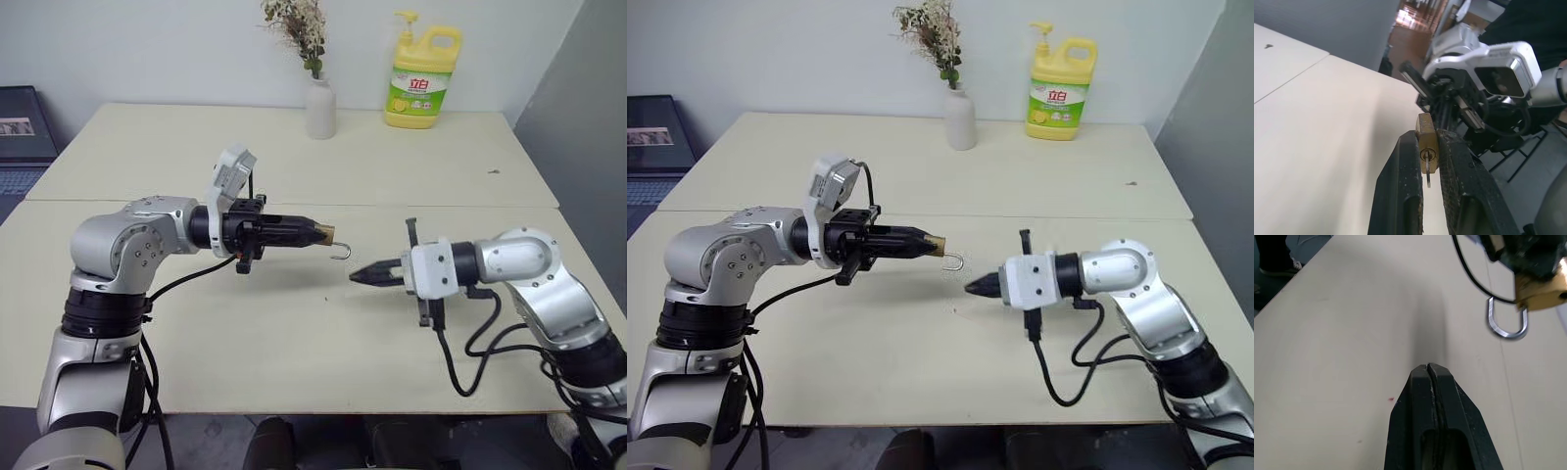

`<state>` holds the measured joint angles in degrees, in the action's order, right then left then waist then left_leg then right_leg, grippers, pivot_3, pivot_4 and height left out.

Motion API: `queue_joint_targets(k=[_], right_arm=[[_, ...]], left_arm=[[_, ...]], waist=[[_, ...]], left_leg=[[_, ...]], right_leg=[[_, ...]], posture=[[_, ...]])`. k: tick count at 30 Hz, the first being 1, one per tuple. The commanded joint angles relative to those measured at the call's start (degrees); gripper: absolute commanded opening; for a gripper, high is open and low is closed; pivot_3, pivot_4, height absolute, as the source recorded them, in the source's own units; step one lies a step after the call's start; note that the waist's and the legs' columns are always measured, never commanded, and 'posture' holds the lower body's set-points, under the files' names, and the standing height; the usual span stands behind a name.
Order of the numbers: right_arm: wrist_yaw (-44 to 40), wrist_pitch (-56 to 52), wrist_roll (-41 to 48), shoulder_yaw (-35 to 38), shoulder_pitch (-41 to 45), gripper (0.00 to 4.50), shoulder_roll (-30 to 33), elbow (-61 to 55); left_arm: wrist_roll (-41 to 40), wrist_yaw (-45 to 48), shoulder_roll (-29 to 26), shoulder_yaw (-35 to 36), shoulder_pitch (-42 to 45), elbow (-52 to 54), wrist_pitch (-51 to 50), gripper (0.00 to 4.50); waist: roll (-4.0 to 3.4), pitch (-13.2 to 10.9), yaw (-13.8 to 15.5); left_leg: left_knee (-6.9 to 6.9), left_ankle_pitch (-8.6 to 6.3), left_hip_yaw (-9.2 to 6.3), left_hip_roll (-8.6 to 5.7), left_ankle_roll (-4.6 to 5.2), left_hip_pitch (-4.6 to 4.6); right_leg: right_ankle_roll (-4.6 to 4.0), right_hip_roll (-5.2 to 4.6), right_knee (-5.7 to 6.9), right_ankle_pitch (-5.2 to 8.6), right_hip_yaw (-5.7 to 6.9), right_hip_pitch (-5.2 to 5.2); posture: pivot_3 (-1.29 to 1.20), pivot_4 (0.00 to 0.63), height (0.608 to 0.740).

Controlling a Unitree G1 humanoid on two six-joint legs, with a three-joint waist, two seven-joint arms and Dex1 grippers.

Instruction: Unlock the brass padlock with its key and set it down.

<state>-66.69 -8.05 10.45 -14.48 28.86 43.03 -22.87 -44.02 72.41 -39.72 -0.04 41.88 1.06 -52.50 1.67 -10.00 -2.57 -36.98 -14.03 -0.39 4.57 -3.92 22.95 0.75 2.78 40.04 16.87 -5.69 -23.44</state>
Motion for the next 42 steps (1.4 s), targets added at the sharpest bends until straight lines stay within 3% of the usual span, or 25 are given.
queue_joint_targets(k=[1, 8, 30, 39, 42], right_arm=[[0.6, -4.2, 3.7, 4.4, -1.5, 0.0, 2.4, -6.5], [4.9, -13.1, 7.5, 9.3, -4.5, 0.0, 4.4, -11.7], [7.2, -9.2, 5.3, 8.0, -10.3, 0.0, 4.2, -11.6], [7.1, -10.2, 5.8, 7.5, -8.9, 0.0, 4.2, -12.0], [7.1, -10.4, 5.9, 7.3, -8.5, 0.0, 4.3, -12.0]], left_arm=[[2.2, -0.9, 0.1, -0.3, -1.8, -1.4, 2.3, 0.15], [8.4, -3.7, 2.4, -4.7, -4.2, -5.4, 4.7, 0.15], [15.3, -11.3, 7.8, -7.5, -10.0, -14.3, 1.5, 0.15], [16.9, -11.6, 7.0, -6.3, -10.1, -15.7, 3.6, 3.0], [17.1, -11.7, 6.7, -5.5, -10.0, -16.1, 4.2, 3.0]], waist=[[0.0, 0.0, 0.0], [0.01, 0.0, 0.2], [0.02, 0.0, 0.4], [0.01, 0.0, 0.3], [0.01, 0.0, 0.3]], left_leg=[[0.0, 0.0, -0.01, 0.0, 0.0, 0.0], [-0.01, 0.0, -0.08, -0.01, 0.0, 0.0], [-0.01, 0.0, -0.12, -0.04, 0.01, -0.01], [-0.01, 0.0, -0.14, -0.03, 0.01, -0.08], [-0.01, 0.0, -0.14, -0.03, 0.02, -0.11]], right_leg=[[0.0, 0.0, 0.0, 0.0, 0.01, 0.0], [0.08, 0.02, 0.0, 0.05, 0.02, 0.01], [0.23, 0.01, -0.02, 0.13, 0.04, 0.05], [0.23, 0.01, -0.02, 0.13, 0.04, 0.12], [0.24, 0.02, 0.0, 0.13, 0.04, 0.12]], posture=[[0.0, 0.15, 0.74], [0.0, 0.15, 0.74], [0.0, 0.15, 0.74], [0.0, 0.15, 0.74], [0.0, 0.15, 0.74]])
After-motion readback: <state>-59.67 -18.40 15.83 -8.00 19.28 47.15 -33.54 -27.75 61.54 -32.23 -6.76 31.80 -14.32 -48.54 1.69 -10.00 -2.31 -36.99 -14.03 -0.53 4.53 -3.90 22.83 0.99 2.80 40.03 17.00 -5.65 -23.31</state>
